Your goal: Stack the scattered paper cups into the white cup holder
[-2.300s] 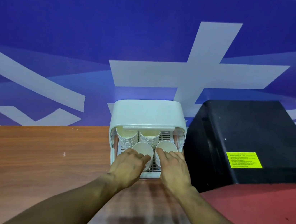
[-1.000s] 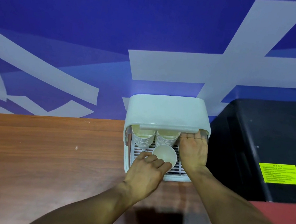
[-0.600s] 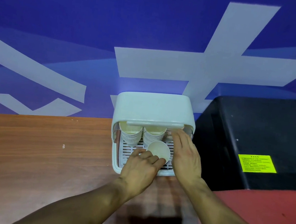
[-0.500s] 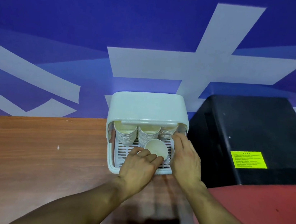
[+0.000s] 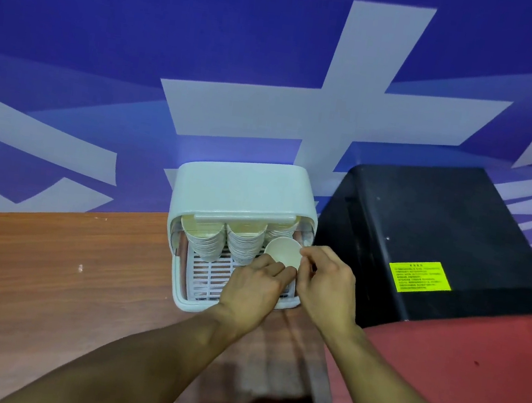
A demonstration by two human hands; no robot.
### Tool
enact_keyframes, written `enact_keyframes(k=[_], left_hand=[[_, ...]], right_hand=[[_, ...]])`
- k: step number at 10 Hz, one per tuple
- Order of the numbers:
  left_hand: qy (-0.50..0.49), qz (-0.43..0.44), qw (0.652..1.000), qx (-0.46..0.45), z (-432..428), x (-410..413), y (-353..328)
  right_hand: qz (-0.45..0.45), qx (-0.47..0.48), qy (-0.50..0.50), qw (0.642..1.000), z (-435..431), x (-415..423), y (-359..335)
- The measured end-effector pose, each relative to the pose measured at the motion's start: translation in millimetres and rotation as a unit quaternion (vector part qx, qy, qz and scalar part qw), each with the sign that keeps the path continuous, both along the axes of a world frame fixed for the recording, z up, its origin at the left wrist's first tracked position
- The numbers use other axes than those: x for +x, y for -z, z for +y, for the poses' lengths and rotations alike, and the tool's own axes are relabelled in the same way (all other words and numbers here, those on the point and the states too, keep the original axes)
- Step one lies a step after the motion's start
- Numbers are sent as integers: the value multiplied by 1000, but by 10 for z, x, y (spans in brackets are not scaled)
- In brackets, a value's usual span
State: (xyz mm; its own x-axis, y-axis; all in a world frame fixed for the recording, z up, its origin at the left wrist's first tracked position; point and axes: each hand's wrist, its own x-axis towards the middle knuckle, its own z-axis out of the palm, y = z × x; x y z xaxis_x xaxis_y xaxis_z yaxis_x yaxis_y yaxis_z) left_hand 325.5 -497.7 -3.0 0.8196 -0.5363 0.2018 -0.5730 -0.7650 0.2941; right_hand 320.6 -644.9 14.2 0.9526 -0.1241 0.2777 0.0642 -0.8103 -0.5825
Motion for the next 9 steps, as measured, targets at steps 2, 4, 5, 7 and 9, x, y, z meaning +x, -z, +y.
enact_keyframes(k=[2, 4, 5, 7, 9], left_hand=[[-9, 2, 999, -44, -63, 115, 143], [-16, 28, 998, -59, -79, 147, 154], [-23, 27, 998, -57, -66, 129, 141], [-36, 7, 999, -29, 42, 41, 9], [-28, -27, 999, -33, 262, -86, -214]], right_hand=[[10, 9, 6, 1000, -16, 55, 9], [26, -23, -2, 999, 1, 79, 18], [31, -56, -2, 998, 45, 76, 11], [18, -71, -6, 997, 140, 28, -46], [8, -57, -11, 998, 313, -94, -245]])
